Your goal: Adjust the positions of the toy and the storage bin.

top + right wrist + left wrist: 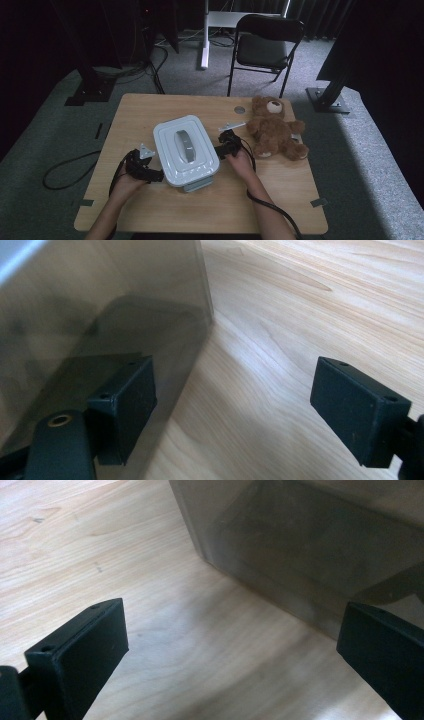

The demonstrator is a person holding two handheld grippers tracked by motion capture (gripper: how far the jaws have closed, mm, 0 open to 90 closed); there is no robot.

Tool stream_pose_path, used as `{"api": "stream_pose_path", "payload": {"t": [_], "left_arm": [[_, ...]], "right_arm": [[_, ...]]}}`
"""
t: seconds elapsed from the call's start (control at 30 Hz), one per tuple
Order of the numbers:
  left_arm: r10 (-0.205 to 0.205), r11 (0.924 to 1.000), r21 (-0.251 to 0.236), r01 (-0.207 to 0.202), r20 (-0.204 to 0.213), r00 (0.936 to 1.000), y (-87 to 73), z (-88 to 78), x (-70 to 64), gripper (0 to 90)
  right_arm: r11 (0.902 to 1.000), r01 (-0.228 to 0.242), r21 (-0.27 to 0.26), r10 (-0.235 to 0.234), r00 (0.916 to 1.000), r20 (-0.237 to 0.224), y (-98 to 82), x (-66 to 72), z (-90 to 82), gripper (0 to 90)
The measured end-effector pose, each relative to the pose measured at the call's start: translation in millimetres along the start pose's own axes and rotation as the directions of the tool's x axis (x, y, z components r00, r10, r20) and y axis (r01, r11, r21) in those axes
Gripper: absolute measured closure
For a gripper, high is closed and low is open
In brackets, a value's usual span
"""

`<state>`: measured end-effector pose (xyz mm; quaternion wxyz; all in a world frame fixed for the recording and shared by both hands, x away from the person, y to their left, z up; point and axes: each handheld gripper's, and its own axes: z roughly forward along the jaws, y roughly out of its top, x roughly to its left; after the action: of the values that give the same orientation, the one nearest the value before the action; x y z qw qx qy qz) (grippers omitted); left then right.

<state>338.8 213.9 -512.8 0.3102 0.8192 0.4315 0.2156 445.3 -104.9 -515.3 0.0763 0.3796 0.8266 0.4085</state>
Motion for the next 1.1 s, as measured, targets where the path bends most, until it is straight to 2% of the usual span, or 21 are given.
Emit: {"api": "stream_pose_path", "payload": {"t": [0.07, 0.17, 0.33, 0.43, 0.53, 0.6, 0.67, 0.77, 0.87, 0.97, 1.0, 1.1], "left_arm": [[0.010, 1.0000, -0.002, -0.010, 0.012, 0.9999, -0.7, -1.8, -5.9, 0.7], [0.021, 0.9998, -0.007, -0.021, 0.037, 0.9991, -2.0, -3.1, -15.5, 0.6], [0.051, 0.9986, -0.018, -0.050, 0.062, 0.9968, -2.8, -5.3, -30.8, 0.6], [0.064, 0.9975, -0.036, -0.061, 0.079, 0.9948, -5.1, -6.1, -34.5, 0.6], [0.049, 0.9971, -0.064, -0.041, 0.114, 0.9923, -10.5, -5.2, -31.2, 0.6], [0.049, 0.9964, -0.075, -0.039, 0.134, 0.9898, -15.1, -5.1, -28.4, 0.6], [0.059, 0.9955, -0.080, -0.050, 0.113, 0.9918, -19.5, -6.1, -25.5, 0.6], [0.048, 0.9941, -0.102, -0.037, 0.106, 0.9932, -26.3, -9.6, -19.4, 0.6], [0.055, 0.9881, -0.146, -0.048, 0.045, 0.9975, -33.3, -16.8, -17.5, 0.6], [0.022, 0.9861, -0.166, -0.013, 0.054, 0.9983, -39.5, -21.3, -13.0, 0.6], [0.007, 0.9860, -0.167, 0.005, 0.071, 0.9975, -41.4, -22.7, -10.9, 0.6], [-0.051, 0.9907, -0.119, 0.066, 0.130, 0.9902, -45.5, -25.1, -3.7, 0.6]], "right_arm": [[0.9998, 0.018, 0.009, -0.018, 0.9998, 0.011, -3.8, 0.8, -4.3, 17.8], [0.9997, 0.020, 0.010, -0.021, 0.9998, 0.006, -10.9, -1.1, -12.1, 17.7], [0.9998, 0.017, -0.013, -0.016, 0.9997, 0.017, -23.0, -2.8, -22.9, 17.7], [0.9988, 0.039, -0.029, -0.039, 0.9987, 0.033, -29.2, -2.1, -29.9, 16.3], [0.9976, 0.053, -0.045, -0.051, 0.9979, 0.038, -34.7, -2.0, -35.7, 13.1], [0.9963, 0.072, -0.047, -0.068, 0.9940, 0.086, -39.2, -0.3, -39.3, 13.2], [0.9947, 0.086, -0.057, -0.079, 0.9913, 0.105, -45.3, 1.2, -42.9, 13.2], [0.9924, 0.096, -0.077, -0.087, 0.9897, 0.114, -56.3, 3.2, -49.4, 13.2], [0.9885, 0.108, -0.106, -0.095, 0.9883, 0.119, -67.7, 3.2, -57.4, 13.2], [0.9864, 0.113, -0.119, -0.100, 0.9888, 0.111, -78.7, 4.1, -65.5, 13.2], [0.9855, 0.120, -0.120, -0.106, 0.9874, 0.118, -82.3, 5.1, -68.1, 13.0], [0.9802, 0.141, -0.139, -0.119, 0.9810, 0.153, -92.9, 8.0, -77.8, 12.8]]}}
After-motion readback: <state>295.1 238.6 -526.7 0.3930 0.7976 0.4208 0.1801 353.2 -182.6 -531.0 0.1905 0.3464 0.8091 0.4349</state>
